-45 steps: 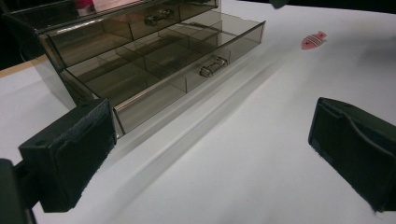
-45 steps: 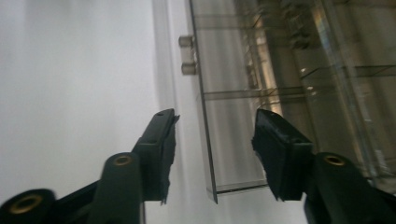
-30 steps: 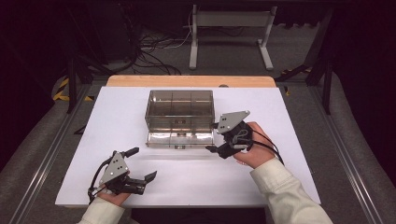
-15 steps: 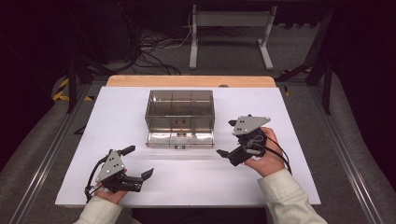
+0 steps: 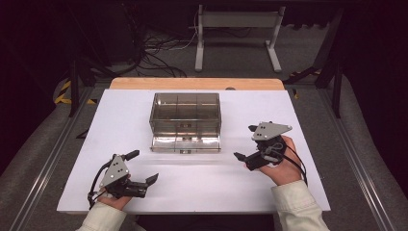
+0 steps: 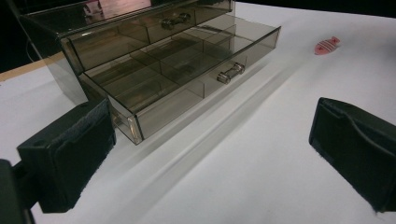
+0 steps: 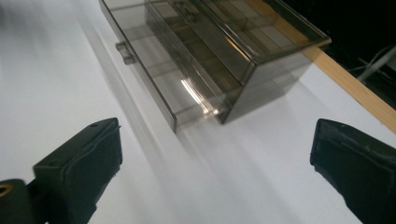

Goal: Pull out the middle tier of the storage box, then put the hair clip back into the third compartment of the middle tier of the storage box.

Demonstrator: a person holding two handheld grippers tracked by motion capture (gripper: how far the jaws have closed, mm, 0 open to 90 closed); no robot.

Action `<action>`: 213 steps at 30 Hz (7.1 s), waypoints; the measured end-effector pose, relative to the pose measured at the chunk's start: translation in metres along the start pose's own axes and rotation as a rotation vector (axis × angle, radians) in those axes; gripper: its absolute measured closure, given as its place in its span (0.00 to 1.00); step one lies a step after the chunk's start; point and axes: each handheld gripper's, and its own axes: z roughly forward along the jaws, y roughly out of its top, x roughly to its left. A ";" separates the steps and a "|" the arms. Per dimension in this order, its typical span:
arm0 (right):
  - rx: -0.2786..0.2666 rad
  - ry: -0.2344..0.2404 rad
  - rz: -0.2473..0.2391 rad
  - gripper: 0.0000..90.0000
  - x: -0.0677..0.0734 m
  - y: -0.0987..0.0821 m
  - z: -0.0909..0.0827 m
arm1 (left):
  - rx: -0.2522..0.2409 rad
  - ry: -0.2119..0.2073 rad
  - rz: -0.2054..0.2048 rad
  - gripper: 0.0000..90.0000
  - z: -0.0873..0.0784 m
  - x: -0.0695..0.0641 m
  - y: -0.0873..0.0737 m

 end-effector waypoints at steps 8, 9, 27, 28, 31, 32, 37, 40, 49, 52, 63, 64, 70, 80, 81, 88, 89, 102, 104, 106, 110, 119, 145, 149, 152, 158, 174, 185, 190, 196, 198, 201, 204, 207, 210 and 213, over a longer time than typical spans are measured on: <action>0.022 -0.009 0.031 0.05 -0.008 -0.013 -0.004 | 0.001 0.000 0.004 0.02 0.000 0.000 0.000; 0.022 -0.010 0.036 0.05 -0.008 -0.015 -0.004 | 0.001 0.000 0.003 0.02 0.000 0.000 0.000; 0.053 0.000 0.069 0.04 -0.011 -0.036 0.001 | 0.005 -0.003 0.000 0.02 0.001 -0.001 -0.001; 0.055 0.003 0.072 0.04 -0.011 -0.036 0.002 | 0.004 -0.003 0.000 0.02 0.001 -0.001 -0.001; 0.069 0.008 0.073 0.04 -0.011 -0.039 0.005 | 0.003 0.000 0.005 0.02 0.000 -0.001 -0.001; 0.074 0.010 0.073 0.04 -0.011 -0.040 0.006 | 0.003 0.000 0.006 0.02 0.001 -0.001 -0.001; 0.106 0.009 0.070 0.05 -0.010 -0.041 0.011 | 0.006 -0.003 -0.001 0.02 0.001 -0.001 -0.001; 0.111 0.016 0.074 0.05 -0.011 -0.043 0.012 | 0.006 0.000 0.002 0.02 0.001 -0.001 -0.001; 0.152 0.033 0.094 0.07 -0.012 -0.048 0.019 | 0.008 -0.003 0.003 0.02 0.001 0.000 -0.001; 0.169 0.035 0.095 0.08 -0.012 -0.050 0.021 | 0.009 -0.002 0.002 0.02 0.001 -0.001 -0.001; 0.228 0.047 0.085 0.21 -0.013 -0.054 0.027 | 0.009 -0.002 0.003 0.02 0.001 -0.001 -0.001; 0.237 0.049 0.087 0.23 -0.012 -0.055 0.028 | 0.009 -0.003 0.003 0.02 0.001 -0.001 -0.001; 0.274 0.052 0.087 0.32 -0.013 -0.057 0.031 | 0.009 -0.004 0.003 0.02 0.001 -0.001 -0.001; 0.329 0.078 0.089 0.47 -0.012 -0.062 0.035 | 0.010 -0.005 0.004 0.02 0.001 -0.001 -0.001; 0.335 0.079 0.086 0.47 -0.013 -0.062 0.035 | 0.008 -0.005 0.007 0.02 0.002 -0.001 -0.001; 0.355 0.093 0.098 0.49 -0.013 -0.065 0.035 | 0.008 -0.005 0.008 0.02 0.002 -0.001 -0.001; 0.358 0.095 0.099 0.49 -0.013 -0.065 0.035 | 0.008 -0.004 0.007 0.02 0.002 -0.001 -0.001; 0.396 0.117 0.108 0.56 -0.011 -0.070 0.036 | 0.011 -0.008 0.007 0.02 0.002 -0.001 -0.001; 0.400 0.119 0.107 0.58 -0.012 -0.070 0.036 | 0.011 -0.008 0.008 0.02 0.002 -0.002 -0.001; 0.404 0.121 0.104 0.60 -0.011 -0.070 0.036 | 0.011 -0.009 0.006 0.02 0.002 -0.002 -0.001; 0.416 0.130 0.097 0.64 -0.010 -0.071 0.037 | 0.012 -0.010 0.006 0.02 0.002 -0.002 -0.001; 0.430 0.145 0.086 0.76 -0.008 -0.070 0.039 | 0.016 -0.011 0.010 0.02 0.003 -0.002 -0.001; 0.433 0.184 0.069 0.95 -0.004 -0.067 0.039 | 0.017 -0.012 0.009 0.02 0.003 -0.002 -0.001; 0.418 0.187 0.065 0.95 -0.004 -0.064 0.036 | 0.016 -0.012 0.009 0.02 0.003 -0.002 -0.001; 0.403 0.185 0.062 0.95 -0.004 -0.063 0.034 | 0.016 -0.012 0.009 0.02 0.003 -0.002 -0.001; 0.359 0.177 0.064 0.95 -0.004 -0.059 0.028 | 0.015 -0.011 0.009 0.02 0.003 -0.002 -0.001; 0.236 0.140 0.068 0.95 -0.007 -0.056 0.014 | 0.015 -0.010 0.010 0.02 0.003 -0.002 -0.001; 0.191 0.115 0.069 0.95 -0.007 -0.056 0.011 | 0.015 -0.011 0.011 0.02 0.003 -0.002 -0.001; 0.169 0.107 0.070 0.94 -0.006 -0.055 0.010 | 0.014 -0.012 0.010 0.02 0.003 -0.002 -0.001; 0.133 0.090 0.076 0.94 -0.007 -0.054 0.007 | 0.015 -0.011 0.011 0.02 0.003 -0.002 -0.001; 0.126 0.089 0.079 0.94 -0.007 -0.055 0.007 | 0.014 -0.010 0.011 0.02 0.003 -0.002 -0.001; 0.117 0.083 0.077 0.94 -0.007 -0.053 0.007 | 0.013 -0.011 0.007 0.02 0.003 -0.002 -0.001; 0.103 0.080 0.073 0.94 -0.006 -0.052 0.006 | 0.014 -0.011 0.008 0.02 0.003 -0.002 -0.001; 0.086 0.083 0.076 0.94 -0.006 -0.050 0.006 | 0.013 -0.010 0.009 0.02 0.003 -0.002 -0.001; 0.074 0.090 0.078 0.94 -0.007 -0.047 0.006 | 0.014 -0.008 0.008 0.02 0.003 -0.002 -0.001; 0.081 0.088 0.068 0.94 -0.007 -0.044 0.006 | 0.015 -0.008 0.007 0.02 0.003 -0.002 -0.001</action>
